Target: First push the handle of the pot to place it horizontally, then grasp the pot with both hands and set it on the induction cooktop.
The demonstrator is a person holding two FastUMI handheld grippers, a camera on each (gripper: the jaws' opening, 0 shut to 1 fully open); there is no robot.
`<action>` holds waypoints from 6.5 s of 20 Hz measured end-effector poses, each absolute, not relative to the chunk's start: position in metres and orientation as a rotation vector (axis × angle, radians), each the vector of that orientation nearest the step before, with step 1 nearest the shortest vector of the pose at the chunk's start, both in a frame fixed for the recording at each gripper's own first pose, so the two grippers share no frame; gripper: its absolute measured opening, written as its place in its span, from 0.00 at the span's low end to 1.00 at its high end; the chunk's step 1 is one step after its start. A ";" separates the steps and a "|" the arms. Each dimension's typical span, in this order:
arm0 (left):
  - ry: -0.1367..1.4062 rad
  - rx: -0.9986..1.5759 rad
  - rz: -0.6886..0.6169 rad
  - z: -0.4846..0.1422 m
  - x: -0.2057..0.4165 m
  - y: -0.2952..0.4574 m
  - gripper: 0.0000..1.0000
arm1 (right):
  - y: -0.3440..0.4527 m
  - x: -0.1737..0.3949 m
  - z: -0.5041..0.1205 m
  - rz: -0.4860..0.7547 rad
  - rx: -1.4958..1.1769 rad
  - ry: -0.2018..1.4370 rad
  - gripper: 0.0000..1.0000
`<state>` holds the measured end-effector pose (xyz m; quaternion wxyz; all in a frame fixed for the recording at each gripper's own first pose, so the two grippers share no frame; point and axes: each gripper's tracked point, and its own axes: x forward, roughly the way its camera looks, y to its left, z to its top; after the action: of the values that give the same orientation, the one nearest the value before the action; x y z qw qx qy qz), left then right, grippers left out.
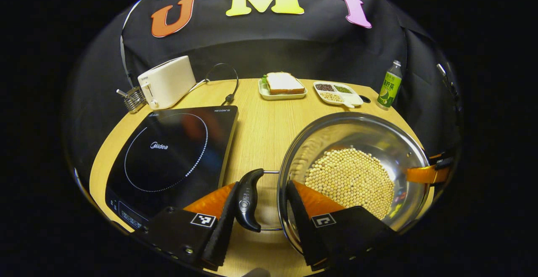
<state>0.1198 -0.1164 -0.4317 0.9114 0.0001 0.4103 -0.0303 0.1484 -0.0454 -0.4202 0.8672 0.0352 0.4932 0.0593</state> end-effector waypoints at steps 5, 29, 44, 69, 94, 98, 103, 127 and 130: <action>0.866 -0.024 -0.093 -0.423 0.116 -0.116 0.71 | -0.045 0.137 -0.406 0.098 0.110 1.033 0.58; 0.765 -0.025 -0.012 -0.351 0.031 0.071 0.60 | 0.127 0.055 -0.338 0.174 0.112 0.924 0.58; 0.776 0.021 0.046 -0.356 0.089 0.193 0.61 | 0.252 0.116 -0.334 0.202 0.129 0.957 0.57; 0.783 0.030 0.006 -0.406 0.177 0.237 0.53 | 0.297 0.195 -0.350 0.137 0.140 0.929 0.58; 0.564 -0.002 0.136 -0.308 0.113 0.252 0.96 | 0.241 0.150 -0.270 0.208 0.042 0.670 0.87; 0.521 0.004 0.101 -0.272 0.091 0.214 0.96 | 0.224 0.132 -0.256 0.210 0.039 0.632 0.87; 0.475 0.005 0.070 -0.237 0.067 0.161 0.96 | 0.193 0.105 -0.233 0.218 0.037 0.569 0.87; 0.226 0.001 -0.099 -0.058 0.025 -0.084 0.96 | -0.021 0.029 -0.045 0.138 0.033 0.194 0.99; 0.197 -0.006 -0.101 -0.037 0.021 -0.092 0.96 | -0.033 0.023 -0.029 0.129 0.037 0.159 0.99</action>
<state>0.0208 -0.0922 -0.0373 0.9939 -0.0030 0.0981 -0.0505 0.0225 -0.0335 -0.0287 0.9946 0.0184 0.0791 0.0646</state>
